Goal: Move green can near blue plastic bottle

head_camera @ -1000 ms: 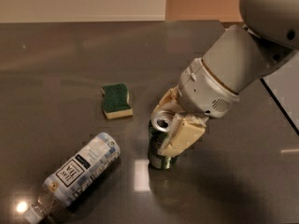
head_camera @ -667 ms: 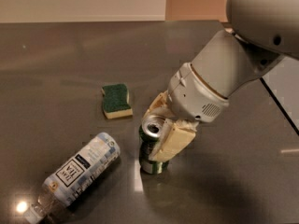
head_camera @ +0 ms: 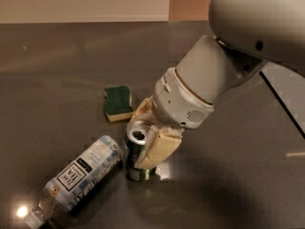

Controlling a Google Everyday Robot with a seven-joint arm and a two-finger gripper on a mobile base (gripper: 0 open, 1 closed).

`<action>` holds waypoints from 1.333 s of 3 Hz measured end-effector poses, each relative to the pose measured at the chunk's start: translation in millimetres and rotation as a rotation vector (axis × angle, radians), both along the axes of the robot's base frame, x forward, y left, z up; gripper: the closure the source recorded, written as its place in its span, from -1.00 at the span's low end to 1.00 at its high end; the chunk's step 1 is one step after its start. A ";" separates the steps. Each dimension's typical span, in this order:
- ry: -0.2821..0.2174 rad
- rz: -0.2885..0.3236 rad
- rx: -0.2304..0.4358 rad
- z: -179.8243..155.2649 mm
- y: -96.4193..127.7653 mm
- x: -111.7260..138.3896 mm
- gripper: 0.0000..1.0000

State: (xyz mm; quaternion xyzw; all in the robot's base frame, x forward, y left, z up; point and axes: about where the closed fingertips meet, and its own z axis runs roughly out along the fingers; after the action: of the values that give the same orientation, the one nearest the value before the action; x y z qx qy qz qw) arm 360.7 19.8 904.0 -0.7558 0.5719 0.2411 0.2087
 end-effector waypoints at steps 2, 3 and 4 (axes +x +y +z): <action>-0.037 0.039 -0.012 -6.4 17.6 -1.8 0.22; -0.044 0.054 -0.009 -8.6 20.6 -1.2 -0.22; -0.049 0.056 -0.010 -7.1 21.7 -2.4 -0.71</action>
Offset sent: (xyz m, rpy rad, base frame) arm 0.0000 0.0235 -0.0151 -0.0196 -0.0440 0.0593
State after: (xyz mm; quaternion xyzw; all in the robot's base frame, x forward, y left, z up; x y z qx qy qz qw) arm 358.3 41.5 896.9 -0.7784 0.5464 0.2251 0.2120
